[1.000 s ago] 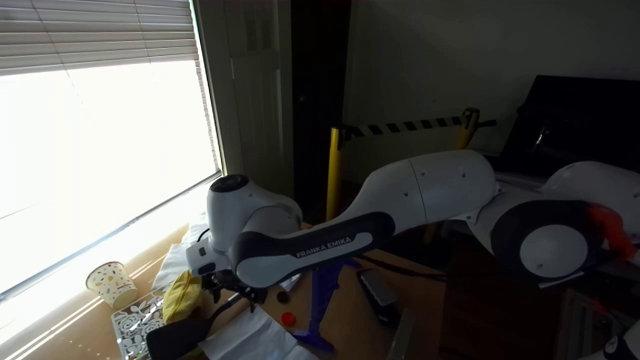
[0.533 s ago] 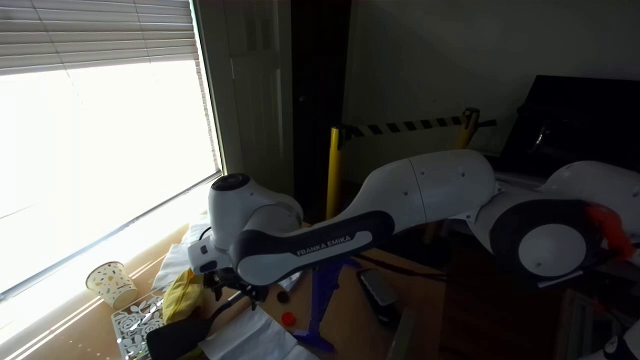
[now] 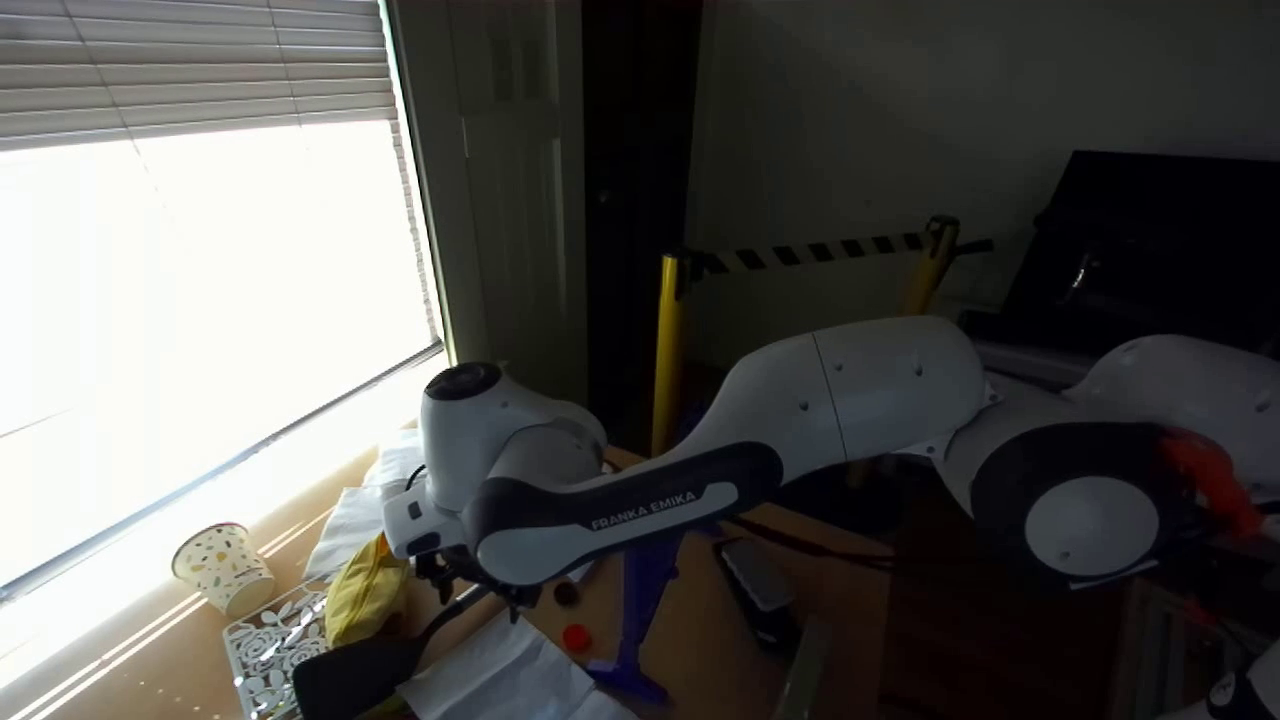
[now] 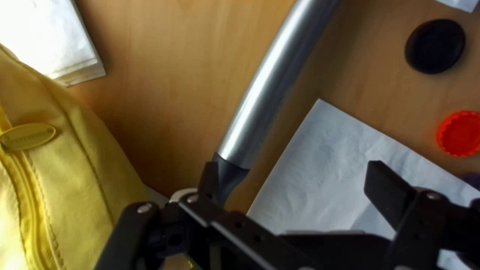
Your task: Move the spatula forwards.
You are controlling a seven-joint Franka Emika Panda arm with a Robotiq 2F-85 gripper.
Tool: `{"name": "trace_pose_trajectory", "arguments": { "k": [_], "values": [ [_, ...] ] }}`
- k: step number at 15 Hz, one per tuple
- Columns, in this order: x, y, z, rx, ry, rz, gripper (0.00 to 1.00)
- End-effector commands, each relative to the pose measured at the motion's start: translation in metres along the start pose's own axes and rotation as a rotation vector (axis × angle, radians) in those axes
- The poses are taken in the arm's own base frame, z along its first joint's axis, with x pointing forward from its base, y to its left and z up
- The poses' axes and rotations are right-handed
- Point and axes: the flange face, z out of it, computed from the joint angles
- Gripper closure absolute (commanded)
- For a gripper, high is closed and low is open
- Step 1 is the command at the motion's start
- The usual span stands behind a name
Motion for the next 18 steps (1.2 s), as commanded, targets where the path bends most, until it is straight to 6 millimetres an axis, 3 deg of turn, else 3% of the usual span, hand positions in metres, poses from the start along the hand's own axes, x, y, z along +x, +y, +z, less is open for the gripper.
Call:
{"name": "trace_pose_trajectory", "arguments": {
  "k": [1,9,13,17,18],
  "values": [
    [-0.001,0.005,0.009,-0.029,-0.001,0.020,0.00],
    [-0.007,0.007,0.014,-0.055,0.007,0.047,0.00],
    [-0.007,0.007,0.020,-0.065,0.005,0.048,0.12],
    [-0.007,0.008,0.022,-0.082,0.006,0.050,0.15],
    [-0.007,0.008,0.021,-0.086,0.005,0.052,0.29]
  ]
}}
